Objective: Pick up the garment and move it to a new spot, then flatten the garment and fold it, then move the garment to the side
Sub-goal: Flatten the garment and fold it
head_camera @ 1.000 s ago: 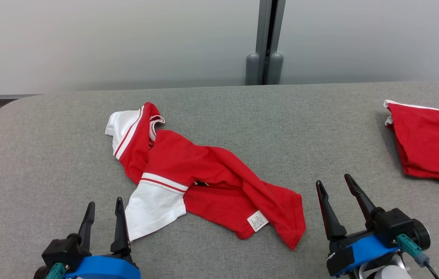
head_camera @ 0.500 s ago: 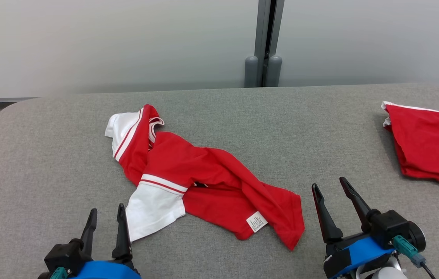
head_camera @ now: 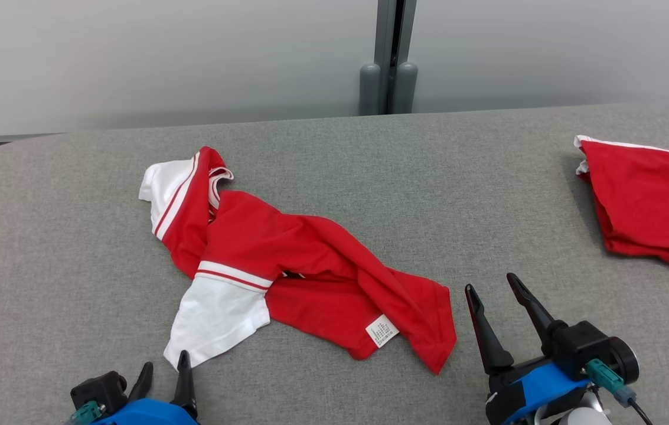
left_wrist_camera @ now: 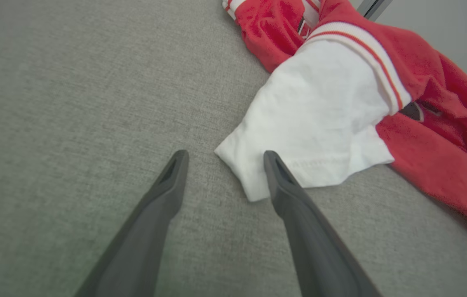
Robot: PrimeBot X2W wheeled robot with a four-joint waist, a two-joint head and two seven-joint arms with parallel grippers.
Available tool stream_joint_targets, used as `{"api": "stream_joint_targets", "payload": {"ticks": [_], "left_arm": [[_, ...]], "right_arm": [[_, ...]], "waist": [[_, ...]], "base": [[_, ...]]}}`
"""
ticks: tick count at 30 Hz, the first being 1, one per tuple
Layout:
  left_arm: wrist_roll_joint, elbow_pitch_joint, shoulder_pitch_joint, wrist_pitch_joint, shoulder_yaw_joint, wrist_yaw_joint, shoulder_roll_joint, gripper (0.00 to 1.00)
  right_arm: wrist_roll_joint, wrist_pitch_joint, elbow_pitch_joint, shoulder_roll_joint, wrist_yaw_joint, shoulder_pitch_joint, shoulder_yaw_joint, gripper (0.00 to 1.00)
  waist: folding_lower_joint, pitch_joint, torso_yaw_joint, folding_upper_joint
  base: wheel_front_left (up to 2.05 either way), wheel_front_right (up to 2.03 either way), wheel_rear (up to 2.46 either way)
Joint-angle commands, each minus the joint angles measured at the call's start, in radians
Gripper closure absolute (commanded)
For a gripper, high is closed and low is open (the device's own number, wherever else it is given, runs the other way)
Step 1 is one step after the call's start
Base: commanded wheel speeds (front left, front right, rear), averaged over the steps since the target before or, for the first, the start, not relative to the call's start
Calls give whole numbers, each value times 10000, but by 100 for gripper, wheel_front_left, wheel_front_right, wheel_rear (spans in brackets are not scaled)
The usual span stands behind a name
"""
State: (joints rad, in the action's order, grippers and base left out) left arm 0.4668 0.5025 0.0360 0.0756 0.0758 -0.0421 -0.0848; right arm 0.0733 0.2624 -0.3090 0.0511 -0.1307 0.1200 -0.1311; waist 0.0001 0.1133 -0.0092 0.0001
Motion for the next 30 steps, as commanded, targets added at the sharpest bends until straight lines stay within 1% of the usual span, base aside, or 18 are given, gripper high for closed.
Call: {"api": "stream_joint_targets", "payload": {"ticks": [1,7,8,9,10,11,13,19,24,30], "left_arm": [[78,212,251,-71,-40,-62,-34,0],[222,1010,464,-426,208,-289,-34,0],[256,1084,493,-412,257,-316,-9,7],[262,1136,513,-389,310,-373,2,56],[250,1153,518,-316,348,-410,13,73],[233,1129,529,-213,381,-435,29,100],[175,1012,610,68,409,-463,24,100],[74,530,723,843,273,-351,-139,100],[68,158,547,915,243,-237,-222,100],[107,-283,366,804,288,-135,-266,100]], "right_arm": [[-103,34,-56,-9,-1,93,-36,0],[-200,21,-399,-8,-1,-112,-225,0],[-194,-1,-488,-8,-1,-165,-285,0],[-129,-41,-563,-8,-1,-221,-326,0],[-88,-88,-641,-8,-1,-277,-363,0],[-70,-118,-724,-8,-1,-315,-434,0],[31,-147,-821,-8,-1,-405,-635,0],[146,-271,-931,-6,-1,-827,-1255,0],[90,-304,-950,-3,-1,-905,-1490,0],[-293,-221,-1206,-4,-1,-415,-1502,0]], "waist": [[-1,41,-47,-1],[-1,164,-176,-1],[-1,180,-173,-1],[-1,192,-166,-1],[-1,201,-155,-1],[-1,207,-138,-1],[-1,213,-77,-1],[-1,201,112,-1],[-1,193,136,-1],[-1,202,149,-1]], "base": [[0,0,0],[0,0,0],[0,0,0],[0,0,0],[0,0,0],[0,0,0],[0,0,0],[0,0,0],[0,0,0],[0,0,0]]}}
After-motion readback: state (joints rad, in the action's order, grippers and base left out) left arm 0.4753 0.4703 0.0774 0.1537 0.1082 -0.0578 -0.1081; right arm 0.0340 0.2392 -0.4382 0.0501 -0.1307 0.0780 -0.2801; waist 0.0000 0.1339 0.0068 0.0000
